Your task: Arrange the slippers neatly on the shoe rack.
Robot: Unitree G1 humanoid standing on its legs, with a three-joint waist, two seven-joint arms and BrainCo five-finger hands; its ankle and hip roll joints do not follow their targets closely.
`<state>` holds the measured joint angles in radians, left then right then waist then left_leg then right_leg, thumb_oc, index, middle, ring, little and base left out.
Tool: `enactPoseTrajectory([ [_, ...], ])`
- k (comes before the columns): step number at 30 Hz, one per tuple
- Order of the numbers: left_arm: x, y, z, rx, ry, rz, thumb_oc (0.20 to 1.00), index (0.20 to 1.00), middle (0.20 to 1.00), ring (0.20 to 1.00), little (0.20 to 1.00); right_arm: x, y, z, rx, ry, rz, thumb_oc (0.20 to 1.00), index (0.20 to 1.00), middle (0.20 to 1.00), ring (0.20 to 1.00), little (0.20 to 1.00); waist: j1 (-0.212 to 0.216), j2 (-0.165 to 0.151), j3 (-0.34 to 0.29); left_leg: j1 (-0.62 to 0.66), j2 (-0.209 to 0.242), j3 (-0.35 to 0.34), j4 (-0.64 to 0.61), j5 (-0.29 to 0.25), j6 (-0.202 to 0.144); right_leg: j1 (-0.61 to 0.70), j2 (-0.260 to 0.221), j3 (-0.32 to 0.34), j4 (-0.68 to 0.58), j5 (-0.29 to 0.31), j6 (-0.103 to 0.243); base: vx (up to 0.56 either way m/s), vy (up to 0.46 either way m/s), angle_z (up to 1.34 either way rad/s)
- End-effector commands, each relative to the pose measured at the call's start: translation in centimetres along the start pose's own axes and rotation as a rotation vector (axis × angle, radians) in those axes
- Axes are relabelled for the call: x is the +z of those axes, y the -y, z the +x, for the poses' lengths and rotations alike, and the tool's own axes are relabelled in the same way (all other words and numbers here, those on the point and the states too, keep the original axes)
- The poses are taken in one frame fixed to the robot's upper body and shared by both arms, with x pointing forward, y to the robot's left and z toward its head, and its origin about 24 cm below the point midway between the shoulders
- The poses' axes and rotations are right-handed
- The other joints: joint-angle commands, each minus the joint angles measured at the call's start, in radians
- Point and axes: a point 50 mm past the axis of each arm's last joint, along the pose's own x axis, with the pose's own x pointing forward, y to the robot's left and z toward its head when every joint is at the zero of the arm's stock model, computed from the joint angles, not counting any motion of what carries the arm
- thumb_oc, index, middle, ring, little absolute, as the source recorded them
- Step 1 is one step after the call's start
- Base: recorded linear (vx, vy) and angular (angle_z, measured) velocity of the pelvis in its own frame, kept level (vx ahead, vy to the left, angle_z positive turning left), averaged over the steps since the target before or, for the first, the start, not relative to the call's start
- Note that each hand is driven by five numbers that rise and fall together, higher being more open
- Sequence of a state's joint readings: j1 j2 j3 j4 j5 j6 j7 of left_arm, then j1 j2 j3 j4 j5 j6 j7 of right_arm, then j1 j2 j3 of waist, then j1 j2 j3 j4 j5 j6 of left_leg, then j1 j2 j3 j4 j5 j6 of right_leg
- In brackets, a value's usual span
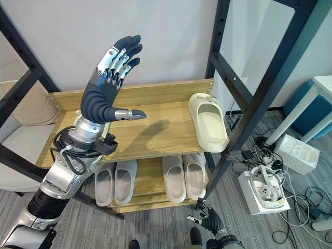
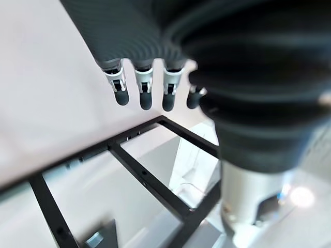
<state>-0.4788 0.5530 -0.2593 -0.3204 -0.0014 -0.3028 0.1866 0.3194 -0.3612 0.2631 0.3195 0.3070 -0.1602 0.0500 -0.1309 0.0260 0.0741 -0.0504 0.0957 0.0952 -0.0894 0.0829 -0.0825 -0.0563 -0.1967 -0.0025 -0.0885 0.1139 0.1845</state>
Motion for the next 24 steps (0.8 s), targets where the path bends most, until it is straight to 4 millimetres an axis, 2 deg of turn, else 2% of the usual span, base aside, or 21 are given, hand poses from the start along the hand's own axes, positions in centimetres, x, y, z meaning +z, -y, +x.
enactPoseTrajectory([
  [1, 0.2, -3.0, 2.3, 0.123, 0.142, 0.460, 1.000, 1.000, 1.000, 1.000, 1.000, 2.0, 0.1, -0.2, 0.003, 0.137, 0.018, 1.000, 1.000, 1.000, 1.000, 1.000, 0.014, -0.015, 0.012, 0.040, 0.006, -0.017, 0.002, -0.092, -0.023, 0.047, -0.014, -0.063, 0.001, -0.062, 0.026, 0.00, 0.000, 0.00],
  [2, 0.2, -3.0, 2.3, 0.124, 0.143, 0.463, 1.000, 1.000, 1.000, 1.000, 1.000, 2.0, 0.1, -0.2, 0.003, 0.137, 0.018, 1.000, 1.000, 1.000, 1.000, 1.000, 0.013, -0.016, 0.012, 0.040, 0.006, -0.017, 0.002, -0.092, -0.023, 0.047, -0.014, -0.063, 0.001, -0.062, 0.026, 0.04, -0.003, 0.04],
  [3, -0.2, -4.0, 2.1, 0.115, 0.139, 0.635, 1.000, 1.000, 1.000, 1.000, 1.000, 1.9, 0.4, -0.4, -0.004, 0.138, 0.021, 1.000, 1.000, 1.000, 1.000, 1.000, 0.015, -0.014, 0.008, 0.043, 0.007, -0.017, 0.002, -0.094, -0.024, 0.050, -0.014, -0.066, 0.001, -0.064, 0.027, 0.00, 0.000, 0.00],
  [4, -0.3, -4.0, 2.1, 0.115, 0.139, 0.638, 1.000, 1.000, 1.000, 1.000, 1.000, 1.9, 0.3, -0.4, -0.003, 0.138, 0.021, 1.000, 1.000, 1.000, 1.000, 1.000, 0.014, -0.015, 0.008, 0.043, 0.007, -0.017, 0.002, -0.094, -0.024, 0.050, -0.014, -0.066, 0.001, -0.064, 0.027, 0.00, 0.000, 0.00],
  [8, -1.2, -5.7, 1.7, 0.035, 0.113, 0.909, 1.000, 1.000, 1.000, 1.000, 1.000, 1.7, 0.7, -0.7, -0.007, 0.132, 0.030, 1.000, 1.000, 1.000, 1.000, 1.000, 0.015, -0.011, 0.002, 0.048, 0.006, -0.014, 0.002, -0.099, -0.025, 0.055, -0.015, -0.068, 0.001, -0.065, 0.029, 0.00, 0.000, 0.00],
  [9, -1.2, -5.7, 1.7, 0.035, 0.113, 0.911, 1.000, 1.000, 1.000, 1.000, 1.000, 1.7, 0.7, -0.7, -0.006, 0.132, 0.030, 1.000, 1.000, 1.000, 1.000, 1.000, 0.014, -0.012, 0.002, 0.049, 0.006, -0.014, 0.002, -0.099, -0.025, 0.055, -0.015, -0.068, 0.001, -0.065, 0.029, 0.03, -0.007, 0.00],
  [10, -2.1, -6.8, 1.3, -0.028, 0.070, 1.050, 1.000, 1.000, 1.000, 1.000, 1.000, 1.9, 0.9, -0.7, -0.009, 0.135, 0.030, 1.000, 1.000, 1.000, 1.000, 1.000, 0.015, -0.009, -0.002, 0.053, 0.007, -0.014, 0.002, -0.102, -0.024, 0.059, -0.015, -0.068, 0.001, -0.067, 0.029, 0.00, 0.000, 0.00],
  [15, -3.4, -8.0, 0.4, -0.108, -0.009, 1.163, 1.000, 1.000, 1.000, 1.000, 1.000, 2.3, 1.2, -0.7, -0.007, 0.151, 0.032, 1.000, 1.000, 1.000, 1.000, 1.000, 0.013, -0.009, -0.002, 0.058, 0.009, -0.011, 0.002, -0.104, -0.023, 0.063, -0.014, -0.067, 0.001, -0.069, 0.028, 0.01, -0.001, 0.00],
  [20, -4.9, -9.6, -1.5, -0.247, -0.122, 1.281, 1.000, 1.000, 1.000, 1.000, 1.000, 2.5, 1.6, -0.9, -0.023, 0.161, 0.036, 1.000, 1.000, 1.000, 1.000, 1.000, 0.010, -0.008, 0.000, 0.067, 0.012, -0.002, 0.002, -0.108, -0.023, 0.063, -0.011, -0.059, 0.001, -0.069, 0.029, 0.01, -0.002, -0.01],
  [24, -5.6, -10.8, -2.4, -0.287, -0.193, 1.327, 1.000, 1.000, 1.000, 1.000, 1.000, 2.5, 1.9, -1.1, -0.028, 0.160, 0.029, 1.000, 1.000, 1.000, 1.000, 1.000, 0.007, -0.007, -0.001, 0.071, 0.014, 0.003, 0.002, -0.110, -0.023, 0.063, -0.012, -0.056, 0.001, -0.069, 0.031, 0.02, 0.000, 0.00],
])
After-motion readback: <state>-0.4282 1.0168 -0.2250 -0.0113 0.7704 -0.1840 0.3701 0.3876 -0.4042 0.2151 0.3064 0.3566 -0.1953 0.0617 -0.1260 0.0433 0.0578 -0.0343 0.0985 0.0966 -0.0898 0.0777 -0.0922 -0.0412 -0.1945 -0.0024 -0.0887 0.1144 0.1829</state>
